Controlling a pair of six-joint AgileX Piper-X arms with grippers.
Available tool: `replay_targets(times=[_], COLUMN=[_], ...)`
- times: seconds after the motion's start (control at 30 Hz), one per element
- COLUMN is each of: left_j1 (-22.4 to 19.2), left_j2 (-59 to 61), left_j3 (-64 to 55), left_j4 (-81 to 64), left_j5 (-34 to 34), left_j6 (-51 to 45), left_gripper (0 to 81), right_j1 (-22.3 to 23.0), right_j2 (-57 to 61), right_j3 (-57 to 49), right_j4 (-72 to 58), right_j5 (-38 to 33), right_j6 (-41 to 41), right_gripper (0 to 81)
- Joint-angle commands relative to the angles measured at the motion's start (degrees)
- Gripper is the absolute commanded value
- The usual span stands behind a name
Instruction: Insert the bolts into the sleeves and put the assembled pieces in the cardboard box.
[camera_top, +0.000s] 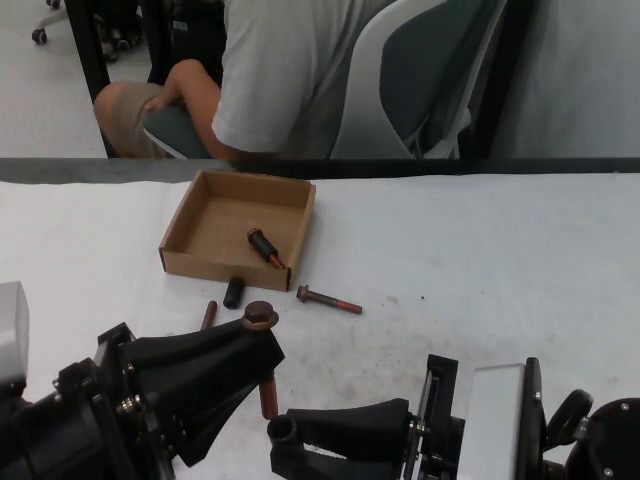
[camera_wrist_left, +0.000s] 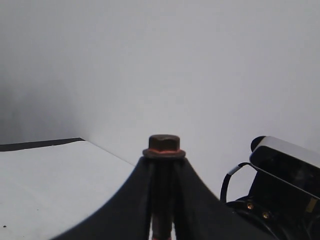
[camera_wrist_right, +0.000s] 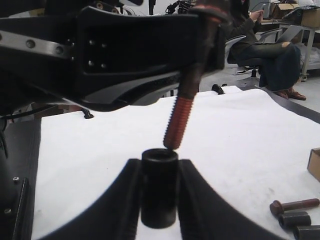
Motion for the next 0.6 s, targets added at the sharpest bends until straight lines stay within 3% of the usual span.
replay_targets(times=[0.0, 0.57], left_j1=[-0.30, -0.41], left_j2=[-0.05, -0.05], left_j3=[-0.46, -0.46], left_j4=[-0.93, -0.93], left_j5=[-0.04, -0.04], left_j6=[0.45, -3.07], left_gripper=[0.8, 0.8], right_j1=[0.13, 0.13], right_j2=[-0.01, 2.46], right_j3=[-0.95, -2.78], right_j4=[-1.09, -1.09], right_j5=[-0.36, -0.36], right_j6=[-0.27, -0.39], right_gripper=[0.2, 0.2])
